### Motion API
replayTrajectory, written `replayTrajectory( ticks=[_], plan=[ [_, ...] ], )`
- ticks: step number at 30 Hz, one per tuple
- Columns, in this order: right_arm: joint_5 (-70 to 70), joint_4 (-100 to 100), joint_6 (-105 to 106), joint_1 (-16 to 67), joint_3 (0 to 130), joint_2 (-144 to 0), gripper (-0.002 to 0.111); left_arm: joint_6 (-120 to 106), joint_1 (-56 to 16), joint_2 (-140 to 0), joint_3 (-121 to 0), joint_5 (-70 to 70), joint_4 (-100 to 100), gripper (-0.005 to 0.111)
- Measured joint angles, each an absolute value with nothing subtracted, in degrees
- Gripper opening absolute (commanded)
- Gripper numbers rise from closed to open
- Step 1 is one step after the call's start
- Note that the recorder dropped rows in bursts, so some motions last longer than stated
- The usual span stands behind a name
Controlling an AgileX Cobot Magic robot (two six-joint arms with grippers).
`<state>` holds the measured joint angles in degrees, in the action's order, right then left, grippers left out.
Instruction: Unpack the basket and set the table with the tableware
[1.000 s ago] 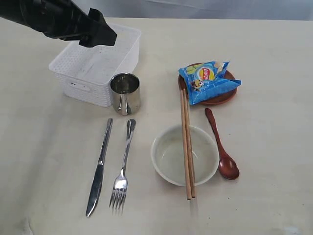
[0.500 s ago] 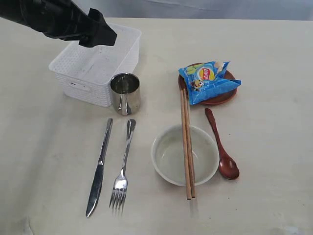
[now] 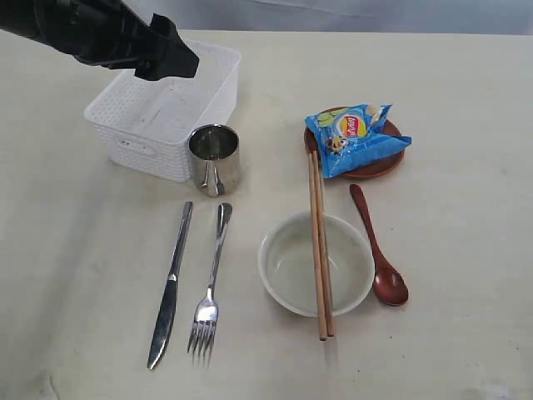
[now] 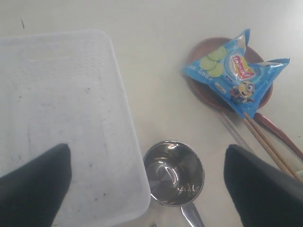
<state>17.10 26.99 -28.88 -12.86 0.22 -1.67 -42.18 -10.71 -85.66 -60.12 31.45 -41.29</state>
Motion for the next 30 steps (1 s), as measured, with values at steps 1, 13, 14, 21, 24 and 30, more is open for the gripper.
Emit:
replayTrajectory(
  ticks=[1, 13, 14, 21, 24, 30],
  plan=[
    [17.7, 25.1, -26.0, -12.9, 0.2, -1.7, 0.023, -42.2, -10.7, -85.7, -60.1, 31.4, -41.3, 0.081],
    [18.6, -18.8, 15.9, -12.9, 0.2, -1.7, 0.023, -42.2, -10.7, -85.7, -60.1, 31.4, -41.3, 0.081],
    [18.6, -19.5, 16.2, -12.9, 0.2, -1.7, 0.023, -42.2, -10.7, -85.7, -60.1, 31.4, -41.3, 0.081],
    [18.6, -20.6, 16.6, -12.9, 0.2, -1.7, 0.023, -42.2, -10.7, -85.7, -60.1, 31.4, -41.3, 0.081],
    [18.6, -20.7, 16.6, -12.9, 0.2, -1.7, 0.023, -42.5, -10.7, -85.7, -60.1, 31.4, -41.2, 0.081],
    [18.6, -20.7, 16.6, -12.9, 0.2, -1.7, 0.023, -38.4, -9.9, -68.7, -51.8, 15.8, -38.4, 0.081]
  ],
)
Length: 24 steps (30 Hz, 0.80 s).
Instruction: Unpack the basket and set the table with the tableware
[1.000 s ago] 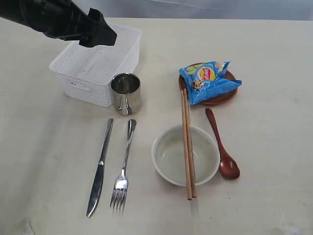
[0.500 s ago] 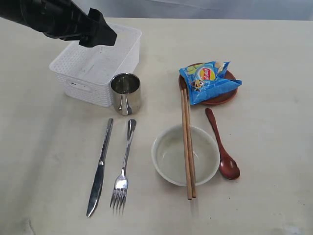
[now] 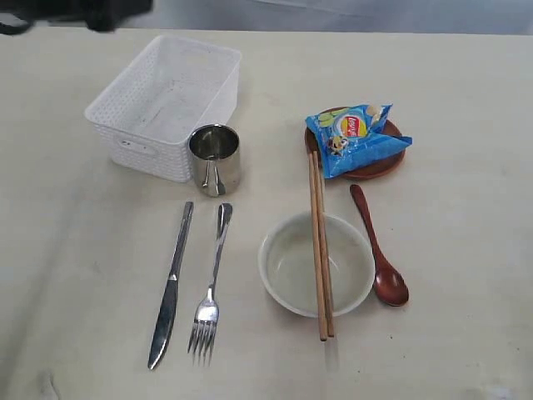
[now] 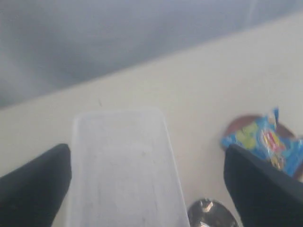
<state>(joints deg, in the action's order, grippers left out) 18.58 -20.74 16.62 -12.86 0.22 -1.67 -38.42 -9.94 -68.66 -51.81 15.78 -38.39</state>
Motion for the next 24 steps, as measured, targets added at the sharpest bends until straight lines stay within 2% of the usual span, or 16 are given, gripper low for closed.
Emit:
replayTrajectory(
  ticks=[7, 9, 16, 24],
  plan=[
    [18.6, -20.7, 16.6, -12.9, 0.2, -1.7, 0.023, -31.6, 2.3, -32.5, -33.0, 7.4, -38.4, 0.081],
    [18.6, -20.7, 16.6, -12.9, 0.2, -1.7, 0.023, -30.6, 3.2, -25.1, -29.1, 6.9, -38.4, 0.081],
    [18.6, -20.7, 16.6, -12.9, 0.2, -1.7, 0.023, -28.1, 3.3, -14.6, -20.0, 7.9, -35.7, 0.081],
    [18.6, -20.7, 16.6, -12.9, 0.2, -1.7, 0.023, 6.0, 3.3, -5.0, -8.1, 8.9, 3.3, 0.081]
  ],
)
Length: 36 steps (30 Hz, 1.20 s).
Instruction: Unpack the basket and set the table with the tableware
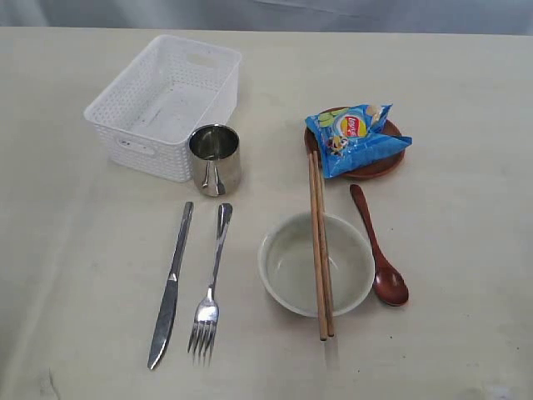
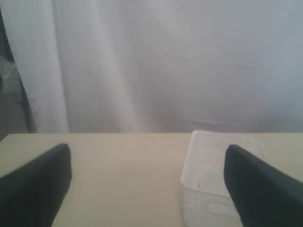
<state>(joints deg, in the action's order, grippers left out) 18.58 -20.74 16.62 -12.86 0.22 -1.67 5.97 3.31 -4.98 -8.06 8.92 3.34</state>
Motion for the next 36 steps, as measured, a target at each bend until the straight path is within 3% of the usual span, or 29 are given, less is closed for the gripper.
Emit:
replayTrajectory(
  ticks=[8, 13, 36],
  plan=[
    [18.6, -20.7, 16.6, -12.9, 0.2, -1.7, 0.023, 12.1, 3.3, -1.3, -0.6, 12.0, 11.0, 0.081],
    [18.6, -20.7, 16.6, -12.9, 0.2, -1.7, 0.023, 12.3, 3.3, -0.4, -0.2, 18.9, 11.1, 0.081],
    [18.6, -20.7, 16.6, -12.9, 0.2, -1.7, 0.023, 12.4, 3.3, -0.2, -0.2, 19.7, 11.1, 0.081]
  ],
)
